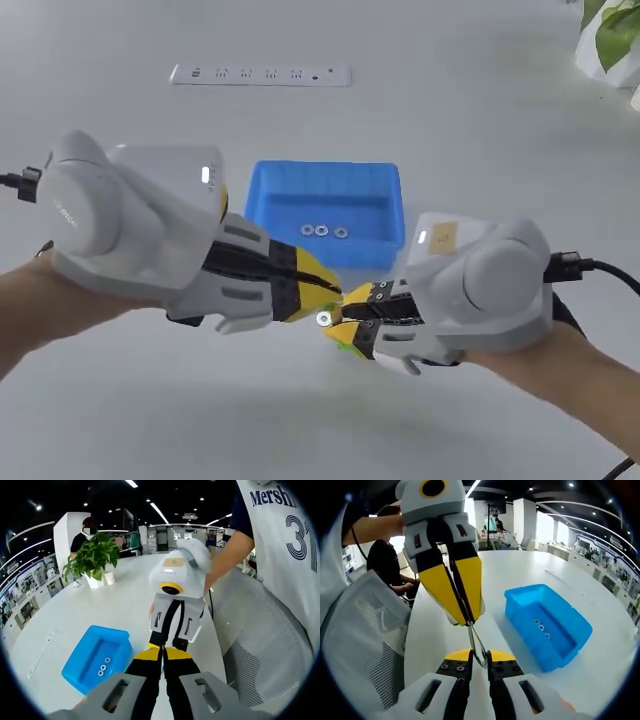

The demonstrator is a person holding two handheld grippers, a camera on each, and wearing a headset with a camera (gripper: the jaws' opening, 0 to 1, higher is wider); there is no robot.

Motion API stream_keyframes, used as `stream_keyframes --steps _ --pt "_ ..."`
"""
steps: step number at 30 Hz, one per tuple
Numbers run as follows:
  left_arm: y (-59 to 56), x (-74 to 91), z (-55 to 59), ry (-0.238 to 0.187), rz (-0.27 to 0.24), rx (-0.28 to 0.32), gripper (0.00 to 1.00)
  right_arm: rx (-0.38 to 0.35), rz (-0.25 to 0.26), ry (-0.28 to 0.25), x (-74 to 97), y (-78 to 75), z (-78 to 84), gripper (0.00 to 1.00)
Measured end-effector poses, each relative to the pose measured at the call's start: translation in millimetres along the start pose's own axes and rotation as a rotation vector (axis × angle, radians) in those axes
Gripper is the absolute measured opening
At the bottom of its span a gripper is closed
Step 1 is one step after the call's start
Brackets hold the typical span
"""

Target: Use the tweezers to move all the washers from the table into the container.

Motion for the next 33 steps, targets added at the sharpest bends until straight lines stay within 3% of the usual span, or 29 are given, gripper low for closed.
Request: stream_keyframes --steps 6,16,25,33 --pt "1.1 -0.1 -0.4 0.004 0.006 0.004 0.05 0.007 -0.036 0.001 -0.9 -0.2 1.0 0.12" --pt "-0.4 3.6 -3.2 0.025 0.009 -0.008 0.05 0.030 -0.030 0.002 2.6 1.0 -2.8 0.12" --pt "-0.1 17.5 -23.3 0.013 0.000 -0.051 0.05 0.047 -0.012 -0.037 13.1 -3.0 -25.0 0.11" --pt "9.7 35.5 -45.7 0.013 -0.026 -0.114 0.05 0.081 0.023 -0.084 20.2 -20.6 -52.4 0.11"
Point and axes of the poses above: the centre of the closed fingertips' face, and the gripper's own axes: x roughly backward along the fingers, y roughly to its left, z roughly out of its underside, the point moved 3 cm from there along x, roughly backward along the fingers, and after that the axes turned 15 degrees about z, right-handed, at the moved point
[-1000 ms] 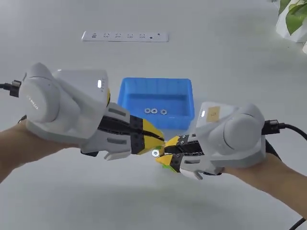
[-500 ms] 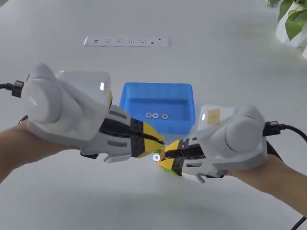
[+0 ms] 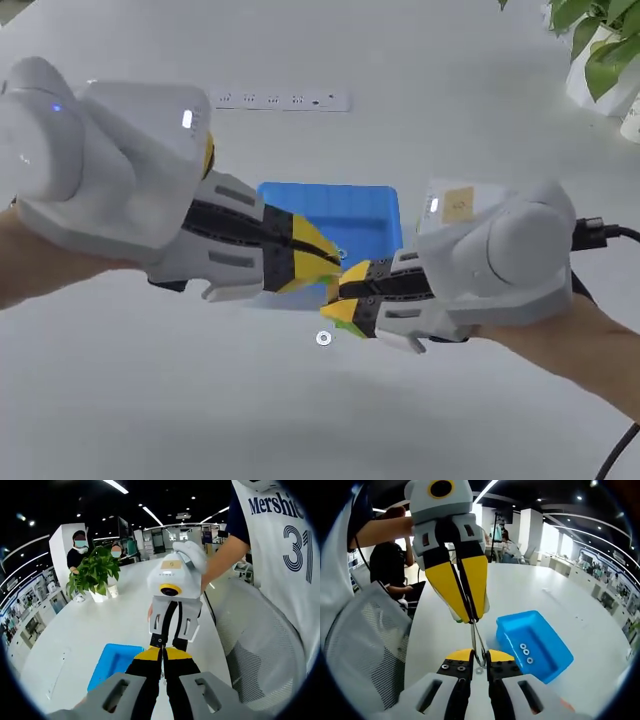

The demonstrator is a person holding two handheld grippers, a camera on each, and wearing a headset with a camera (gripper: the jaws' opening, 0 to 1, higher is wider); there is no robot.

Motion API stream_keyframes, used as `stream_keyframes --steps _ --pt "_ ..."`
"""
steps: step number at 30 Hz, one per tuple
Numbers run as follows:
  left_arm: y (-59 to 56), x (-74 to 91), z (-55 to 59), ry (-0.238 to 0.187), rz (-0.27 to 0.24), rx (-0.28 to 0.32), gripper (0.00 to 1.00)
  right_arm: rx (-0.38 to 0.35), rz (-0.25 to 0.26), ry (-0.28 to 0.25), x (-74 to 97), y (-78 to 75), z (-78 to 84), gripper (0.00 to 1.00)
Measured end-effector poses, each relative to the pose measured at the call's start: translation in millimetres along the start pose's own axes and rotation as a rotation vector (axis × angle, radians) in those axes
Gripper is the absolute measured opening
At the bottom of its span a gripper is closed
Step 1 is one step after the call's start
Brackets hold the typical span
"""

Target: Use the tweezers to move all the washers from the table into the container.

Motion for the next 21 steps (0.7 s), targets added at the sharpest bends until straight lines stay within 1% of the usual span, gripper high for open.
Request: stream_keyframes --steps 2,6,10,13,17,21 --pt "3.9 3.0 -3.3 -0.002 -0.005 -0.009 0.05 0.016 0.008 -0.006 0.1 -4.7 -4.6 0.11" --pt "9.5 7.6 -8.8 0.002 -0.015 -0.032 0.05 0.024 0.017 -0.018 0.2 -13.0 -12.0 0.11" --pt "18.5 13.7 -13.2 0.001 -0.023 -0.045 0.05 0.029 0.029 -0.030 -1.0 -21.1 -18.3 0.11" --pt "26.2 17.9 -14.7 0.002 -0.030 -0.053 0.05 0.031 0.041 -0.038 -3.2 -28.6 -22.9 0.11" --pt "33.7 21.2 -16.1 0.004 -0.036 -0.060 0.05 0.032 0.051 -0.047 -6.8 -35.3 -27.2 0.11" --pt "41.2 23.2 -15.5 0.015 -0.037 -0.068 0.05 0.030 0.058 -0.052 -12.6 -42.4 -30.0 0.11"
Point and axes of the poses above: the centre of the closed fingertips' face, and the gripper's own axes: x roughly backward along the fingers, y roughly to its left, z roughly out of its underside, the point moved 3 cm from there along x, roughly backward along the fingers, and after that the axes turned 15 degrees about z, right-handed, at the moved point
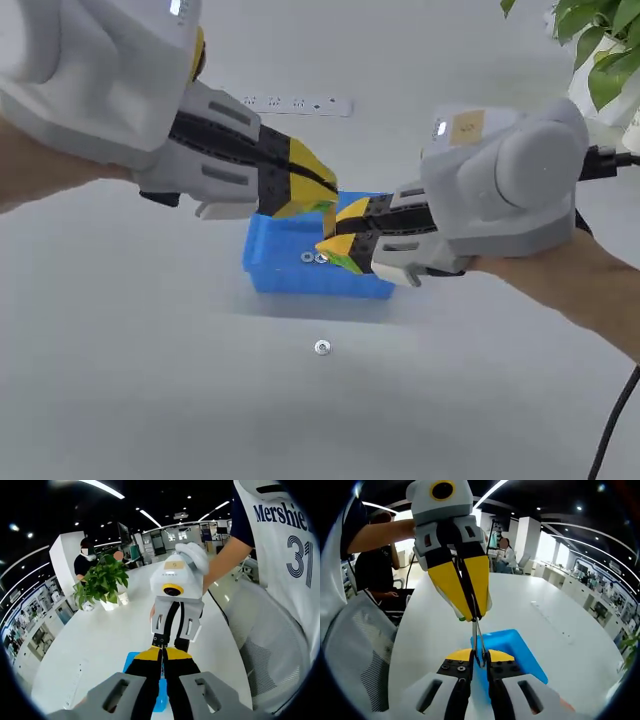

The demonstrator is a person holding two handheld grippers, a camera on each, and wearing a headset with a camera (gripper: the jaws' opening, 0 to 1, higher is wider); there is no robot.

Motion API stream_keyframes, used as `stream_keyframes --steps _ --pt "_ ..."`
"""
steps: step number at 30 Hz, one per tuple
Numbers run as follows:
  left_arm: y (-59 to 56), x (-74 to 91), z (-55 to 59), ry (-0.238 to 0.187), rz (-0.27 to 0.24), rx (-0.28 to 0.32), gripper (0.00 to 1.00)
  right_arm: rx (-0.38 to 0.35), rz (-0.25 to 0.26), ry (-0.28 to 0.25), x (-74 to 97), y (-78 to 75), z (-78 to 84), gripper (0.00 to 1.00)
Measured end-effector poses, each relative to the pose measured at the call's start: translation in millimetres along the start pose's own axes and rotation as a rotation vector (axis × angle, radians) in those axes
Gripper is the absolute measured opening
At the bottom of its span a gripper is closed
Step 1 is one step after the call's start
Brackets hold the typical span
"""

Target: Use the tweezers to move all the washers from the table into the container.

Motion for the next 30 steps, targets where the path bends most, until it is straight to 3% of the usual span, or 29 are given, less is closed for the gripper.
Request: stream_keyframes --steps 4,13,24,30 --pt "16.7 3.7 7.5 0.008 -0.007 0.002 0.05 -0.005 0.011 -0.004 -6.7 -6.2 -1.0 0.11" --pt "32.9 0.9 18.5 0.012 -0.010 0.012 0.05 -0.027 0.030 -0.003 -22.6 -22.8 3.0 0.11" --pt "54.7 -14.1 46.4 0.025 0.024 0.052 0.05 -0.026 0.037 0.053 -43.0 -33.8 28.4 0.11" --pt "60.6 -21.6 57.6 0.026 0.033 0.075 0.05 -0.042 0.027 0.074 -50.0 -35.2 39.3 0.11"
Point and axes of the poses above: the centre of the closed fingertips' face, and the gripper's own axes: x roughly backward along the fingers, y roughly to its left, z roughly out of its underside, the point moved 3 cm from there along x, roughly backward along the fingers, and after that the axes turned 15 degrees about z, right-handed, at the moved point
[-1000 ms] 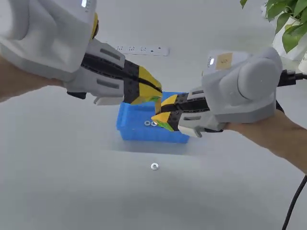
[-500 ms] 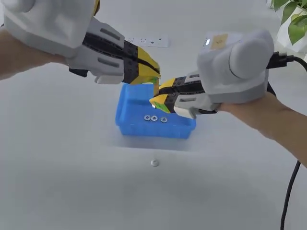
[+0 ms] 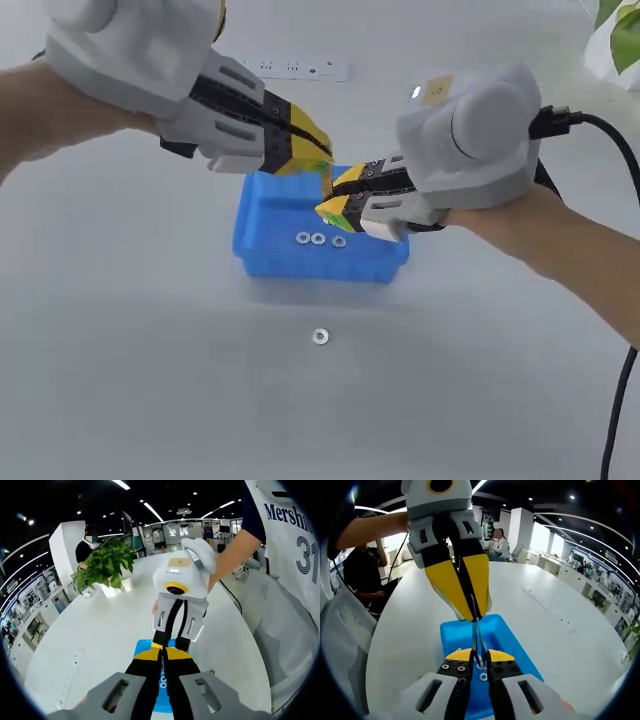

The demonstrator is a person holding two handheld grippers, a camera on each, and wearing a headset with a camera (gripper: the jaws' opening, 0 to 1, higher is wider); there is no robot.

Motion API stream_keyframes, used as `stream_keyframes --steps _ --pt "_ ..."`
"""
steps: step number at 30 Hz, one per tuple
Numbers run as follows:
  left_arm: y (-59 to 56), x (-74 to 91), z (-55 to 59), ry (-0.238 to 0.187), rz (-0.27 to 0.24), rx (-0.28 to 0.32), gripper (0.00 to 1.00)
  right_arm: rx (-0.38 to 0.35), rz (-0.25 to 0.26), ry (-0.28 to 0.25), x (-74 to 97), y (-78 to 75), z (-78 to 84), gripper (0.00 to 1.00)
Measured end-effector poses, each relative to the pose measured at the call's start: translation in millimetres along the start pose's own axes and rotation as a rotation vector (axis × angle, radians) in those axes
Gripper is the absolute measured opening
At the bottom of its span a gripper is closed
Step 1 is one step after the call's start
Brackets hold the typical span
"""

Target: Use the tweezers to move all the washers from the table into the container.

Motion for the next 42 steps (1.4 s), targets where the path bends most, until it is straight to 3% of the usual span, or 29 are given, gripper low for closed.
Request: stream_keyframes --steps 6,23,33,42 --pt "2.8 -6.8 13.7 0.021 0.005 0.015 0.05 -0.013 -0.010 0.024 -10.2 1.8 11.3 0.11" --pt "3.6 -16.4 22.8 0.042 0.014 0.036 0.05 -0.055 -0.011 0.044 -16.1 3.7 25.8 0.12" --pt "3.6 -17.4 21.8 0.058 0.015 0.025 0.05 -0.052 0.009 0.041 -14.4 1.4 24.9 0.13" --pt "-1.8 -11.6 11.0 0.061 0.003 0.002 0.05 -0.043 0.022 0.023 -6.2 1.2 15.8 0.13"
Point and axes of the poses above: the centre of the closed fingertips' face, and the gripper's own axes: x roughly backward along the fingers, y roughly to its left, z roughly out of its underside, the point moved 3 cm from there along x, roughly backward along the fingers, and after that the axes turned 15 degrees about z, right-handed, at the moved point
